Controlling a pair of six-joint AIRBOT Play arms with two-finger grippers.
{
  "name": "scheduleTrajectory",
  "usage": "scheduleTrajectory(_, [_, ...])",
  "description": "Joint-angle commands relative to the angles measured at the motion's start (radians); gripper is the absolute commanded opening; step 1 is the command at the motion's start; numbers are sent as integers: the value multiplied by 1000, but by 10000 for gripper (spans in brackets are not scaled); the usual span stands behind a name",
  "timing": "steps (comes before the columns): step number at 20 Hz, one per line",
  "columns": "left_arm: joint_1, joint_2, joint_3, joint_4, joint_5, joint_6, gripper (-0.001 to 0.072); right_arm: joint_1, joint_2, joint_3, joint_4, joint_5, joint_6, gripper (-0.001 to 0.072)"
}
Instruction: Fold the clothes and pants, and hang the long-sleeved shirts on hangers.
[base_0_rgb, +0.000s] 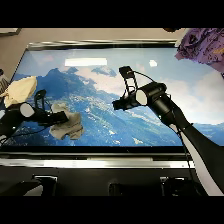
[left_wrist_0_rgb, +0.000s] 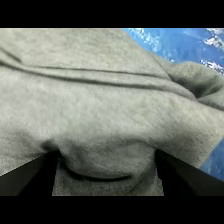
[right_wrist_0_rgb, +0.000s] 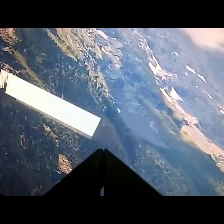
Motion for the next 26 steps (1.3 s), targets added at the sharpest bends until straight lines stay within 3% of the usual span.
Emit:
scheduleTrajectory(1, [-52, -85, -39, -35, 151, -44, 483, 1, 0, 1, 15, 16, 2, 55])
scheduleTrajectory(2, [-52, -99, -33, -85, 131, -27, 31, 1, 0, 1, 25, 18, 4, 96])
scheduleTrajectory(4, [-71, -89, -9, -240, 128, 34, 22, 1, 0, 1, 29, 43, 4, 200])
scheduleTrajectory(8, [-256, -78, 118, -456, 177, 70, 21, 1, 13, 1, -11, 195, 4, 213])
scheduleTrajectory(10, [-374, -88, 161, -500, 293, -8, 20, 1, 39, 1, -63, 292, 2, 216])
scheduleTrajectory(12, [-478, -131, 171, -499, 425, -119, 20, 1, 65, 1, -105, 360, -30, 355])
scheduleTrajectory(14, [-531, -203, 171, -500, 509, -131, 21, 1, 69, 0, -128, 406, -69, 370])
scheduleTrajectory(15, [-539, -243, 171, -500, 537, -131, 46, 1, 69, 0, -135, 402, -72, 369])
scheduleTrajectory(16, [-532, -271, 171, -500, 545, -147, 267, 0, 69, 0, -142, 377, -72, 367])
scheduleTrajectory(17, [-509, -282, 171, -500, 542, -182, 649, 0, 69, 0, -151, 348, -73, 368])
scheduleTrajectory(18, [-471, -272, 171, -500, 518, -190, 720, 0, 69, 1, -191, 323, -82, 389])
scheduleTrajectory(19, [-425, -250, 171, -497, 484, -176, 720, -18, 69, 1, -251, 310, -82, 456])
scheduleTrajectory(21, [-306, -189, 171, -460, 404, -105, 720, -154, 69, 0, -211, 286, -55, 474])
scheduleTrajectory(23, [-175, -134, 171, -439, 322, -60, 720, -394, 58, -11, 65, 204, -39, 473])
scheduleTrajectory(26, [-31, -113, 171, -439, 247, -39, 720, -676, -40, -89, 598, 138, -182, 473])
